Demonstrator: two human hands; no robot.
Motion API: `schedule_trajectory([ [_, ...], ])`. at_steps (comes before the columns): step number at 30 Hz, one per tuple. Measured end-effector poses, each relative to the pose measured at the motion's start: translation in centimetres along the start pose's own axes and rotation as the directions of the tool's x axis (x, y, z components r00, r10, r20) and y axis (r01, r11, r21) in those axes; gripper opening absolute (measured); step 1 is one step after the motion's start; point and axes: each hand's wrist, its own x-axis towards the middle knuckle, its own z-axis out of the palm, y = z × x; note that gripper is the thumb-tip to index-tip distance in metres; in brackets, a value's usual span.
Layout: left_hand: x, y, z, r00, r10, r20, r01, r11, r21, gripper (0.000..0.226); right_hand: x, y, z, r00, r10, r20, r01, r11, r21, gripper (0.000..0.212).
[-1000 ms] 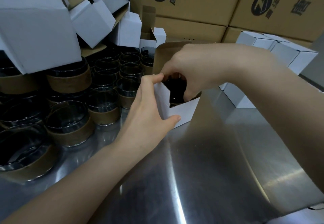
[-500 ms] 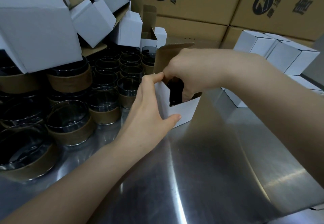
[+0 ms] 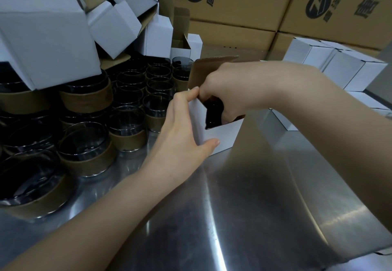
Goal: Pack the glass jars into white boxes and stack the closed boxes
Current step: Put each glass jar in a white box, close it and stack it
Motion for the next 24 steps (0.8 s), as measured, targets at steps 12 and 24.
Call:
schedule_trajectory([
  [12,0.0,0.0,0.0,1.0,-0.001,0.01,0.001,1.0,0.014,0.088,0.4,-0.1,-0.6,0.996,0.066,0.056,-0.066,0.998,0.007,0.029],
  [24,-0.1,-0.4,0.1,0.999,0.031,0.013,-0.031,0.997,0.064,0.085,-2.0,2.8,0.1,0.928,0.232,-0.292,-0.048,0.85,0.525,0.021],
])
